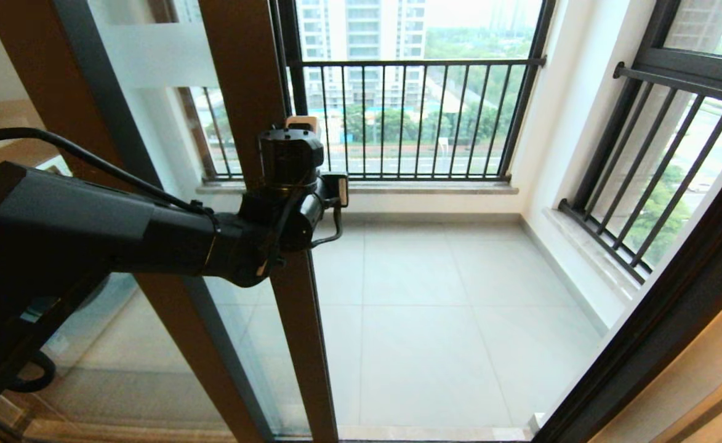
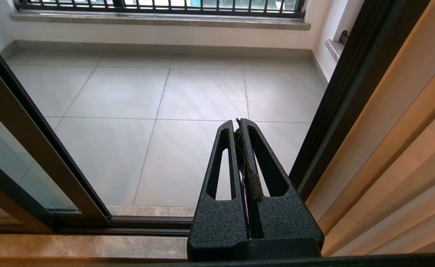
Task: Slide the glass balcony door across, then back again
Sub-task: Open the slid door
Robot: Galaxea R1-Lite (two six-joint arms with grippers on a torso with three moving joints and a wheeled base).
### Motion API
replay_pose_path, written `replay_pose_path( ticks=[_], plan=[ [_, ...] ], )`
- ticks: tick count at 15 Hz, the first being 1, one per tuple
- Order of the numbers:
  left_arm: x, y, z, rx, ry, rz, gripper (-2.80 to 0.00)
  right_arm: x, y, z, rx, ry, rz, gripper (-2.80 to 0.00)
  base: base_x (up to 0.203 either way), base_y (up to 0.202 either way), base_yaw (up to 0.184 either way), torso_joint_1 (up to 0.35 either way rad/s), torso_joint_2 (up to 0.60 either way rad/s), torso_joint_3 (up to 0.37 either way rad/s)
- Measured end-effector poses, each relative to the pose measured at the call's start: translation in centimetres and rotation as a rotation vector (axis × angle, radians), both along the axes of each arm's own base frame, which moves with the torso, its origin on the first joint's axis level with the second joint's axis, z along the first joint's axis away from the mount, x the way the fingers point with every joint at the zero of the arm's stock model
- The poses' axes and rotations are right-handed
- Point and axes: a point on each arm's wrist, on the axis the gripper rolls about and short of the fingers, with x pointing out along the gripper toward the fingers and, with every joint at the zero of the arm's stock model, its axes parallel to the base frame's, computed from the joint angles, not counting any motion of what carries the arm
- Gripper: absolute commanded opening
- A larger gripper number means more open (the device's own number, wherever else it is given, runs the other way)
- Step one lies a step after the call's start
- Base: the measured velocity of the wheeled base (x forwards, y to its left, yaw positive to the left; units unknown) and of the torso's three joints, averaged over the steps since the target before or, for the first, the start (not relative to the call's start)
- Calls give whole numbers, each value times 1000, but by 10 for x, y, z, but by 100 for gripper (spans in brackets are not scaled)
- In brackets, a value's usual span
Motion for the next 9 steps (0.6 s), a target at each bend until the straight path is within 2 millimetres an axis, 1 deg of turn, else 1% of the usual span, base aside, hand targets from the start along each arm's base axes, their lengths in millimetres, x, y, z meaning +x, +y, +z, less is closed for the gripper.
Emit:
replay_pose_path(
  ticks=[4, 9],
  plan=[
    [-1, 5, -2, 7, 10, 16, -280, 0, 0, 0, 0, 0, 0, -280, 0, 0, 0, 0, 0, 0],
    [5, 17, -2, 10, 13, 44, -280, 0, 0, 0, 0, 0, 0, -280, 0, 0, 0, 0, 0, 0]
  ],
)
